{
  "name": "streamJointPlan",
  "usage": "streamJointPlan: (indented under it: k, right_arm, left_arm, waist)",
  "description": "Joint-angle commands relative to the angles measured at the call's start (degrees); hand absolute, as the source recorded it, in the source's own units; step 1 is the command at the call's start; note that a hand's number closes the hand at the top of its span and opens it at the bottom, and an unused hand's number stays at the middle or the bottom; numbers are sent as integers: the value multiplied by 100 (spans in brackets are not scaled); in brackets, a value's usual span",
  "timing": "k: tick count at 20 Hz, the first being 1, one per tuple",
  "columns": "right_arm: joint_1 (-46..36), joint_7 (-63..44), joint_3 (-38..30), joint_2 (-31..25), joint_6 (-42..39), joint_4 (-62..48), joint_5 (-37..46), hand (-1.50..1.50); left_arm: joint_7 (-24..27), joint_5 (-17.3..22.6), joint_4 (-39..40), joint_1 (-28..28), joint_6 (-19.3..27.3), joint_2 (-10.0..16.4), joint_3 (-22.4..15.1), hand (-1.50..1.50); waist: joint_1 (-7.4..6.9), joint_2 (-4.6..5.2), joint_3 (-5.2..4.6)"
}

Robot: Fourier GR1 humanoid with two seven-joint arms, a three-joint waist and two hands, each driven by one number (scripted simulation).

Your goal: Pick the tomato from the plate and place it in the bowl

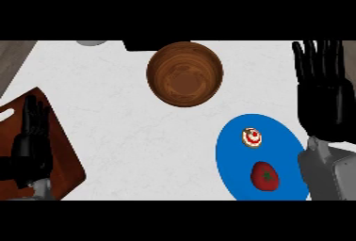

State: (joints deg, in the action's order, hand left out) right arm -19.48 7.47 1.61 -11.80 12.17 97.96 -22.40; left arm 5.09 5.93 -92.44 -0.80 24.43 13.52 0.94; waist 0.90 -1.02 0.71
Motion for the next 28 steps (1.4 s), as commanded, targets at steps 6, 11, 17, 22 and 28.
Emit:
streamJointPlan:
  k: [6, 11, 17, 22, 28]
  right_arm:
    - [1880, -616, 313, -1198, 1025, -44, 2221, 150]
    - [3200, -627, 37, -673, 2832, -17, 3289, -150]
    - [4371, -1330, 1449, -810, 3085, 792, 5409, -150]
    - [5165, -2833, 1200, -1072, 2728, 883, 6616, -150]
    - [5316, -4864, 1349, -895, 1333, 1920, 7504, -150]
  left_arm:
    - [-566, 509, 19, 228, -1239, -175, -1010, 0]
    - [-785, 963, -22, 24, -1752, -266, -1230, 0]
    - [-895, 1028, 112, 339, -2078, -179, -1328, 0]
    - [-1201, 1053, -56, 518, -2064, -155, -1376, 0]
    - [-1279, 1093, -70, 669, -2208, -167, -1469, 0]
  waist:
    - [872, 54, -141]
    - [697, 24, -118]
    - [243, 92, -136]
    - [219, 144, -165]
    - [-72, 193, -159]
